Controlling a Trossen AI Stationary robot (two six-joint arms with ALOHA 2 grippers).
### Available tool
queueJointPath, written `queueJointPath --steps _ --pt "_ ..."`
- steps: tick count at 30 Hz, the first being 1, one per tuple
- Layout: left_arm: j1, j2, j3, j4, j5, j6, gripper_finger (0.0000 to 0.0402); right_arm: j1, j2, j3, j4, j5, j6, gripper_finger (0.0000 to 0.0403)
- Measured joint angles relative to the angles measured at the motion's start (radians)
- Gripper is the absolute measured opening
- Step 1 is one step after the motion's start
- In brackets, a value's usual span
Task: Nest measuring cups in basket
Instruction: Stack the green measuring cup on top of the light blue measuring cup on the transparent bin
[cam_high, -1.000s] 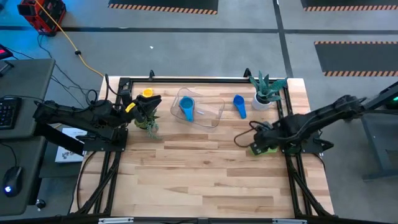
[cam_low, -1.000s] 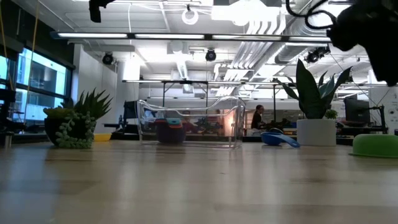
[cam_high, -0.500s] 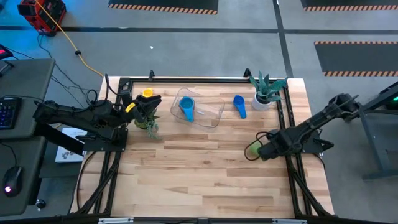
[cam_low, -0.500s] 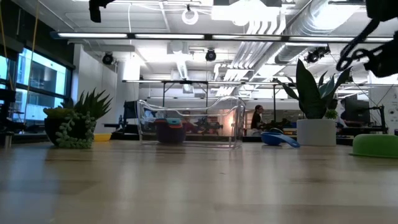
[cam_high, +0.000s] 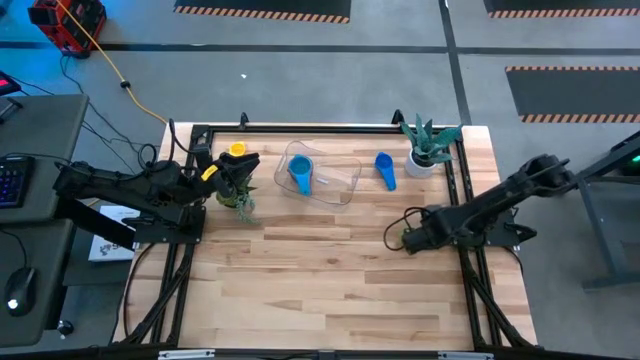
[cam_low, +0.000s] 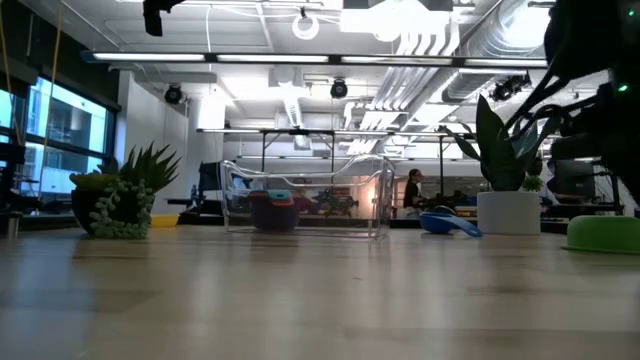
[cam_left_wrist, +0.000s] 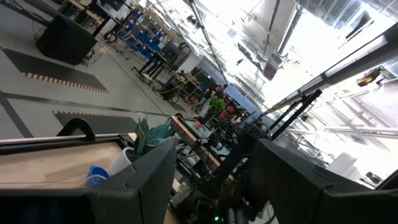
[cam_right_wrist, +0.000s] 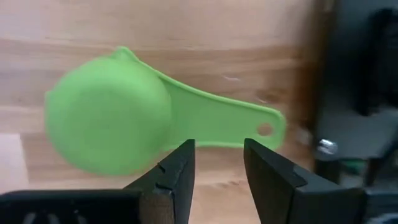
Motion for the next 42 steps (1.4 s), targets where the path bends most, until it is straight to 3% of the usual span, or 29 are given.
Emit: queueJointPath --steps 8,12,20,27,32,38,42 --pt "0.000 0.000 0.000 0.000 0.000 0.000 0.0215 -0.029 0.137 0.006 0.288 0.045 -0.057 0.0128" --pt "0.000 0.000 0.000 0.000 0.000 0.000 0.0215 -0.029 0.183 0.034 0.446 0.125 -0.088 0.0128" --pt "0.000 0.000 0.000 0.000 0.000 0.000 0.0215 -0.007 0.121 0.167 0.296 0.160 -0.197 0.0128" --pt "0.000 0.000 0.000 0.000 0.000 0.000 0.0215 0.076 0.025 0.105 0.158 0.087 0.028 0.0129" --pt "0.000 0.000 0.000 0.000 0.000 0.000 0.0215 0.101 -0.022 -0.032 0.328 0.130 0.191 0.0129" --pt "0.000 0.000 0.000 0.000 0.000 0.000 0.0215 0.097 -0.022 -0.152 0.556 0.216 0.260 0.0129" --pt "0.000 0.000 0.000 0.000 0.000 -0.001 0.0215 0.088 -0.025 -0.171 0.586 0.222 0.263 0.0129"
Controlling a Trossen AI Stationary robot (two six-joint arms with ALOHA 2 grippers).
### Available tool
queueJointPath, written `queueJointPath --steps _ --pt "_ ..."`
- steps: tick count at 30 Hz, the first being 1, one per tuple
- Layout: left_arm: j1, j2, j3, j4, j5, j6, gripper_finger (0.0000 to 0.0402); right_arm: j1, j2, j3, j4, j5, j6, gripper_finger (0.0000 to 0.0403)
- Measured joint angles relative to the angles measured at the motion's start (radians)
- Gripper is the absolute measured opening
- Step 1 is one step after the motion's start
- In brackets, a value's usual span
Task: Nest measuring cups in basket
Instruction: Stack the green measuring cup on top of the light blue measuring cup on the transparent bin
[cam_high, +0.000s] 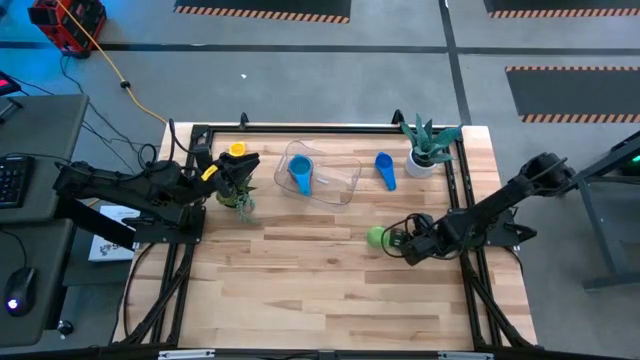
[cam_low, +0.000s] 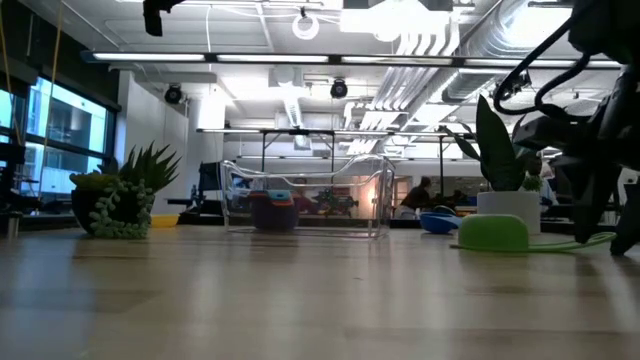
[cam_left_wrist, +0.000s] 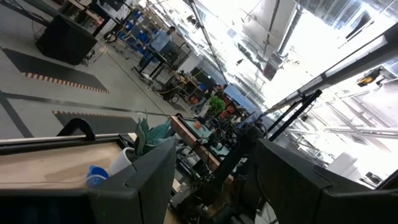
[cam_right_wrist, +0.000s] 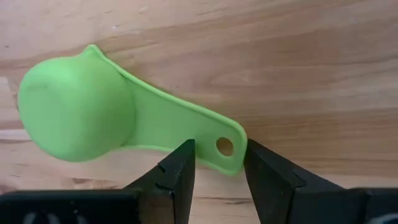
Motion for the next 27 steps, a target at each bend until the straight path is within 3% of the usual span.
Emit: queueJointPath --steps 5,9,11,14,21,27 --pt "0.000 0.000 0.000 0.000 0.000 -0.001 0.0215 -0.004 0.001 -0.001 0.000 0.007 0.008 0.0111" --pt "0.000 0.000 0.000 0.000 0.000 -0.001 0.0215 -0.005 0.002 0.009 -0.013 0.035 -0.013 0.0038" --pt "0.000 0.000 0.000 0.000 0.000 -0.001 0.0215 -0.009 -0.012 0.036 -0.025 0.065 -0.081 0.0012" --pt "0.000 0.000 0.000 0.001 0.000 0.000 0.0215 -0.015 -0.053 0.083 -0.057 0.065 -0.200 0.0014" --pt "0.000 0.000 0.000 0.001 0.000 0.001 0.0215 -0.054 -0.134 0.337 -0.083 0.097 -0.733 0.0002" --pt "0.000 0.000 0.000 0.001 0.000 0.001 0.0215 -0.067 -0.010 0.722 -0.155 0.211 -1.432 0.0001"
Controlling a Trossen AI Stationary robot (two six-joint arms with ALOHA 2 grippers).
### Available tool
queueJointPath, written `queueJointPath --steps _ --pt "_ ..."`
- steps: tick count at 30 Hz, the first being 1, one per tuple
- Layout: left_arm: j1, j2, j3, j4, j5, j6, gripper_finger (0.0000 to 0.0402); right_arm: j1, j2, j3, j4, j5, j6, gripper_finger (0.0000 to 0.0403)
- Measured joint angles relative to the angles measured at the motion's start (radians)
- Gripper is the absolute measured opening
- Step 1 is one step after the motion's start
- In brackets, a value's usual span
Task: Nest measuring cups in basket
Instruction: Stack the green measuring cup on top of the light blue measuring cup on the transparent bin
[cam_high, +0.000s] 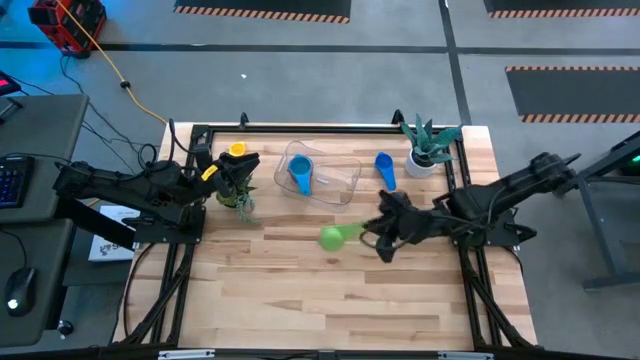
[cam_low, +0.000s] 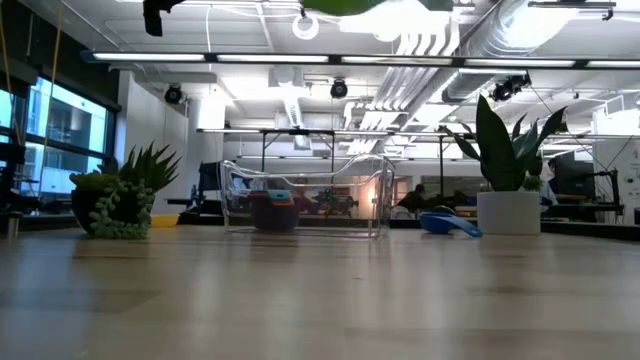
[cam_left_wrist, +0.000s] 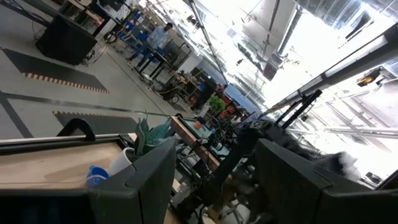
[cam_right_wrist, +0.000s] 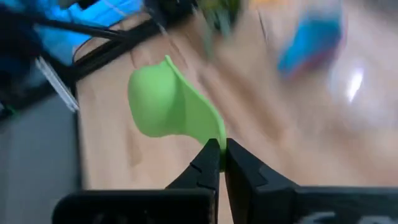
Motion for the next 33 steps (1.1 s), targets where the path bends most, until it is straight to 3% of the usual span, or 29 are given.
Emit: queueJointPath --steps 5,9,12,16,22,27,33 --pt "0.000 0.000 0.000 0.007 0.000 -0.003 0.0215 -0.028 0.238 0.344 -0.167 0.229 -0.507 0.0001" --pt "0.000 0.000 0.000 0.056 0.012 -0.002 0.0215 -0.080 0.440 0.532 -0.253 0.548 -0.738 0.0001" --pt "0.000 0.000 0.000 0.100 0.017 -0.001 0.0215 -0.140 0.576 0.625 -0.249 0.681 -0.879 0.0001" --pt "0.000 0.000 0.000 0.149 0.028 -0.002 0.0215 -0.219 0.733 0.688 -0.245 0.697 -0.910 0.0000" --pt "0.000 0.000 0.000 0.212 0.068 -0.027 0.0215 -0.307 0.883 0.668 -0.205 0.698 -0.910 0.0000" --pt "-0.001 0.000 0.000 0.217 0.080 -0.027 0.0215 -0.327 0.916 0.667 -0.081 0.658 -0.921 0.0000" --pt "0.000 0.000 0.000 0.218 0.080 -0.027 0.0215 -0.353 0.919 0.668 0.059 0.600 -1.071 0.0000"
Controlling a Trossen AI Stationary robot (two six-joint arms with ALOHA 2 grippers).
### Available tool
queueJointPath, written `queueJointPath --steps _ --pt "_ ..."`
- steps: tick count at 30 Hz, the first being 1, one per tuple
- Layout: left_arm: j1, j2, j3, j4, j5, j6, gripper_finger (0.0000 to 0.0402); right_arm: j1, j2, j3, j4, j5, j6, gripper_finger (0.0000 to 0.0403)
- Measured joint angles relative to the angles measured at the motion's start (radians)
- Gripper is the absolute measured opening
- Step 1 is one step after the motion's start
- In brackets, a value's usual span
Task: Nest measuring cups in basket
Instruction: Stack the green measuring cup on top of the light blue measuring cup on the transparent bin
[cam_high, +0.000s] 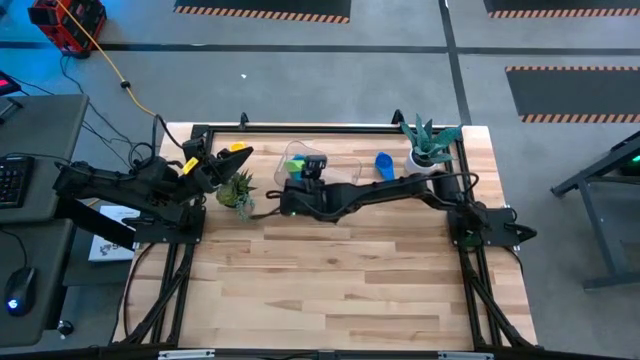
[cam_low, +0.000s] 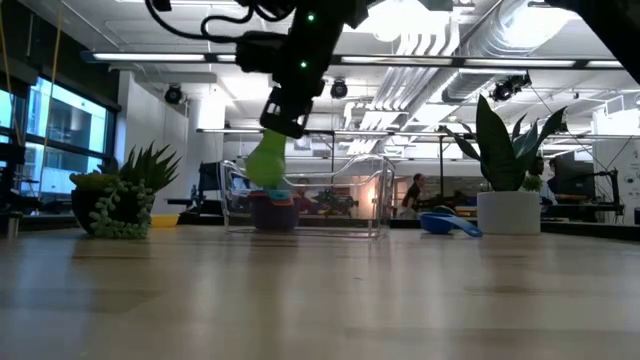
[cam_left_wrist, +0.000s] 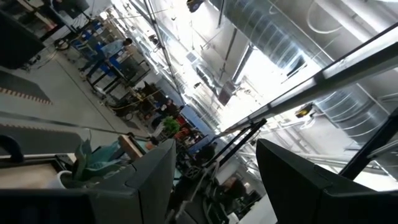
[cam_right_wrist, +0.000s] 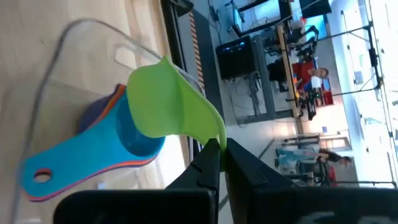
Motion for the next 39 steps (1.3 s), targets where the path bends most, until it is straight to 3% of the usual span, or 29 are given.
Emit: queueJointPath --steps 16,29,33,39 --pt "0.000 0.000 0.000 0.000 0.000 0.000 0.0215 -0.026 0.000 0.000 -0.042 -0.083 -0.049 0.0007" --pt "0.000 0.000 0.000 -0.001 0.000 0.000 0.0215 -0.023 0.000 0.000 -0.046 -0.077 -0.049 0.0107" --pt "0.000 0.000 0.000 -0.001 0.000 0.000 0.0215 -0.005 -0.010 0.006 -0.105 -0.187 -0.037 0.0136" --pt "0.000 0.000 0.000 -0.006 0.000 0.001 0.0215 0.003 -0.023 0.090 -0.272 -0.409 0.108 0.0155"
